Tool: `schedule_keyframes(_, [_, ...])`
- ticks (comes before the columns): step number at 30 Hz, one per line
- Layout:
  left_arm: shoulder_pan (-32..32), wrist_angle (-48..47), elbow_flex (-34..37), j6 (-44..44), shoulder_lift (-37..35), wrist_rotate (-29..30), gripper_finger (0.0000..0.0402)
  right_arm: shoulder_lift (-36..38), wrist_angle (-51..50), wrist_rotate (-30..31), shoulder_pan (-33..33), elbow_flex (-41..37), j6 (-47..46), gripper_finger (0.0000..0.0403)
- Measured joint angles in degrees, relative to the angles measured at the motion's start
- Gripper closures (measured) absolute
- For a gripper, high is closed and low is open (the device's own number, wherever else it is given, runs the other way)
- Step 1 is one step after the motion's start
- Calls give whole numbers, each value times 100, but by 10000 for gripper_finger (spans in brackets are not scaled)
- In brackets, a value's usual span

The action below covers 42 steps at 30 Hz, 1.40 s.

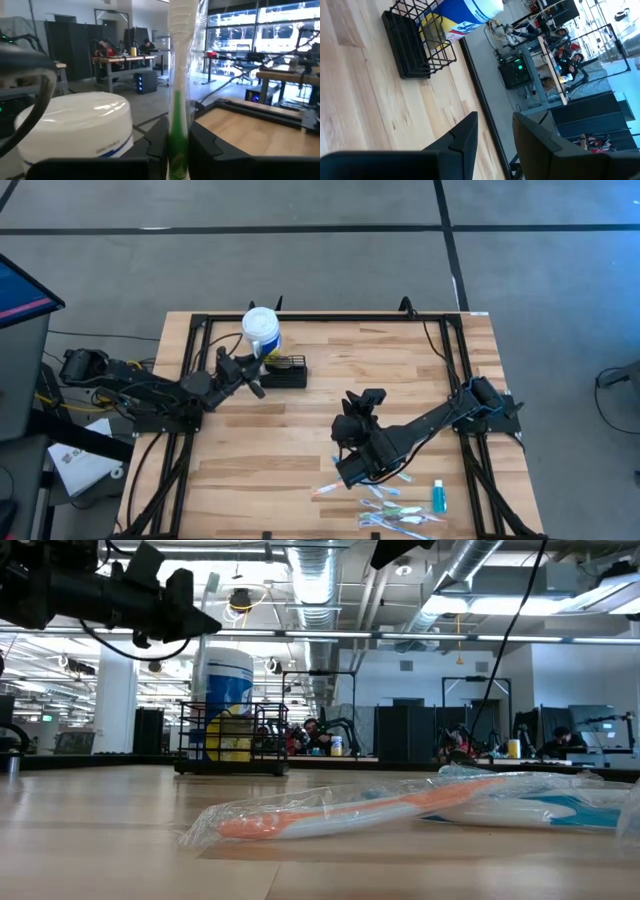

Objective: Pick & Place toothbrushing station
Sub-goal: Put the green toothbrush into the wire organizer

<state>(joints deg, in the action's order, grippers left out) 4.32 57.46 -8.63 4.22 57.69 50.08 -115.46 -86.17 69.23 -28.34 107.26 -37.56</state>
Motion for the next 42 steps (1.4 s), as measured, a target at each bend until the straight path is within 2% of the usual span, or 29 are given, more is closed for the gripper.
schedule_keyframes(9, [-102, 123, 170, 3, 13, 110, 371, 0, 35, 31, 0, 0, -44, 290])
schedule_keyframes(14, [-149, 407, 271, -13, 11, 112, 356, 0, 42, 31, 0, 0, -61, 290])
schedule_keyframes(22, [-146, 416, 290, 0, 102, 114, 370, 0, 76, 33, 0, 0, -59, 290])
schedule_keyframes(27, [-146, 516, 290, -15, 379, 168, 350, 0, 98, 42, 0, 0, -55, 290])
schedule_keyframes(35, [-146, 770, 287, -17, 868, 247, 370, -2, 116, 42, 0, 0, -45, 290])
schedule_keyframes(39, [-146, 1109, 287, -47, 1115, 247, 345, -2, 118, 42, 0, 0, -44, 290])
schedule_keyframes(42, [-146, 1209, 287, -58, 1241, 246, 342, -2, 122, 42, 0, 0, -45, 290])
